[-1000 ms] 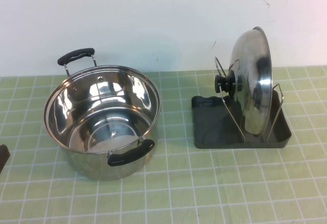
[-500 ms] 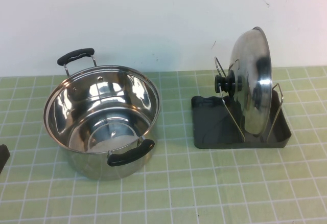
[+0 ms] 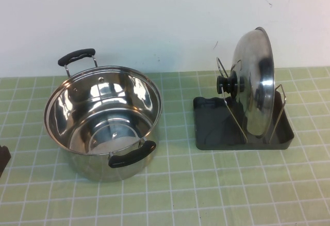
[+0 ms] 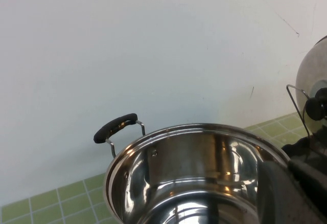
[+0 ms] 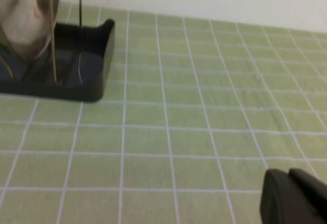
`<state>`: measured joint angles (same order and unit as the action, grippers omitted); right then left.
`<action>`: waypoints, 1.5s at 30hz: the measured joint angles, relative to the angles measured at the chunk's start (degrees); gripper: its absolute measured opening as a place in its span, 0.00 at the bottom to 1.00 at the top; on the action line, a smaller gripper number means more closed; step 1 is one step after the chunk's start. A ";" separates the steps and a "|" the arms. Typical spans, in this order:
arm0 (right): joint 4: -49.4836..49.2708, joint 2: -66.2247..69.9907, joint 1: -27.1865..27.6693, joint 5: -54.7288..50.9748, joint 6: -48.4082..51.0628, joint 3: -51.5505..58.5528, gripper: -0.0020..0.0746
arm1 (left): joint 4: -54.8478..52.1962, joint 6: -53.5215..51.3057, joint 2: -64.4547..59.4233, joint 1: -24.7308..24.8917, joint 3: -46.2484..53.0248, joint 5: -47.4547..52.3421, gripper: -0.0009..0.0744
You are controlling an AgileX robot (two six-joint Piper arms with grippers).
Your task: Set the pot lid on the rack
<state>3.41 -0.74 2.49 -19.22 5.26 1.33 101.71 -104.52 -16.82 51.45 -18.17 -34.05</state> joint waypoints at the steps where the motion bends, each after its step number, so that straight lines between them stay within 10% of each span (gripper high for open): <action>1: 0.14 0.00 0.00 0.12 -0.75 0.09 0.02 | 0.00 0.00 0.00 0.00 0.00 0.00 0.01; 45: 0.60 0.00 0.00 -0.19 0.26 0.09 0.02 | 0.00 0.16 0.00 0.00 0.00 -0.26 0.01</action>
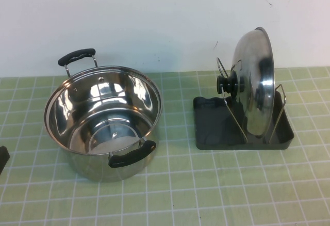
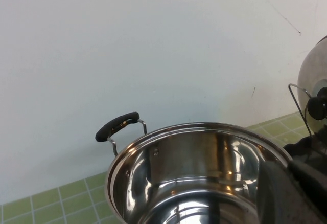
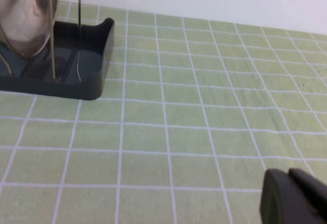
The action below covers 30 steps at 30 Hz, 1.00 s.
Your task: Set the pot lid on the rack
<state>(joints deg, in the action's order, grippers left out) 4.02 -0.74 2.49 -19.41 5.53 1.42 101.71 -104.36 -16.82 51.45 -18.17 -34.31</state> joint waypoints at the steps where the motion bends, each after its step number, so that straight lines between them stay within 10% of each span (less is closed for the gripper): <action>1: 0.00 0.00 0.00 0.00 0.00 0.00 0.02 | 0.00 0.00 0.00 0.00 0.00 0.00 0.01; 14: 0.00 0.00 0.00 0.00 0.00 0.00 0.02 | 0.00 1.59 0.00 0.00 0.04 5.76 0.01; 19: 0.00 0.00 0.00 0.00 0.00 0.00 0.02 | -18.30 26.30 0.00 -1.97 4.04 5.42 0.01; 23: 0.00 0.00 0.00 0.00 0.00 0.00 0.02 | -41.31 53.30 -0.11 -10.32 10.20 8.64 0.01; 30: 0.00 0.00 0.00 0.00 0.00 0.00 0.02 | -76.52 92.43 1.74 -38.70 14.22 32.70 0.01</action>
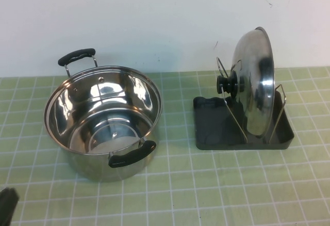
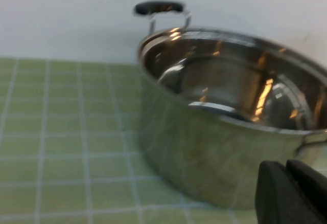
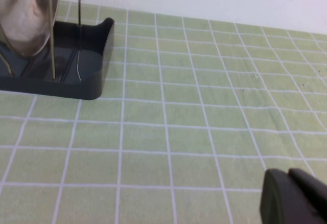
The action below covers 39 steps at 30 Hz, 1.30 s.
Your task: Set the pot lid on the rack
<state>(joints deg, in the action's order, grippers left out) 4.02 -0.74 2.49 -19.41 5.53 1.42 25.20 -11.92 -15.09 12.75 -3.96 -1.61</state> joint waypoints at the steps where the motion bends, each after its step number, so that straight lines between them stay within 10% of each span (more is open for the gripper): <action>1: 0.00 0.00 0.00 0.00 0.00 0.00 0.02 | -3.63 4.82 0.94 -2.79 0.00 2.89 0.01; 13: 0.00 0.00 0.00 0.00 0.00 0.00 0.02 | -24.00 16.56 14.55 -18.91 1.04 16.95 0.01; 39: 0.00 0.00 0.00 -0.10 0.00 0.00 0.02 | -16.06 6.73 15.78 -20.14 5.05 19.35 0.01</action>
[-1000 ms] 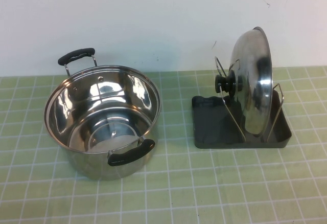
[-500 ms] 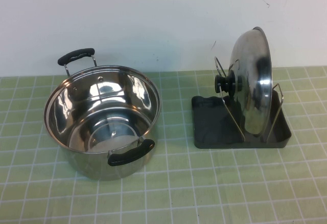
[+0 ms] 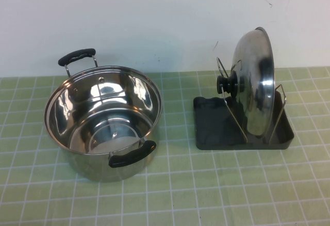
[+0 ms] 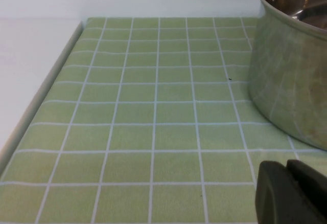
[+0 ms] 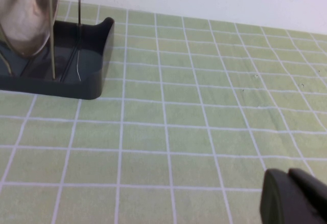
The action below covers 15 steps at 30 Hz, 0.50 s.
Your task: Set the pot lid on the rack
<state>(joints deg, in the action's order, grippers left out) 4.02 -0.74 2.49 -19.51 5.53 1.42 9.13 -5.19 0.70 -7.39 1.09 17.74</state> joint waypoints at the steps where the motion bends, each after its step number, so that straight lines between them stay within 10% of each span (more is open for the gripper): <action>1: 0.00 0.00 0.00 0.00 0.00 0.00 0.02 | 0.00 -0.13 0.00 0.24 0.00 0.00 0.01; 15: 0.00 0.00 0.00 0.00 0.00 0.00 0.02 | -0.34 -1.87 0.00 3.43 0.00 0.00 0.01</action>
<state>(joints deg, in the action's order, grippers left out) 4.02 -0.74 2.49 -19.51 5.53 1.42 8.79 -7.06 0.70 -3.97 1.09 17.74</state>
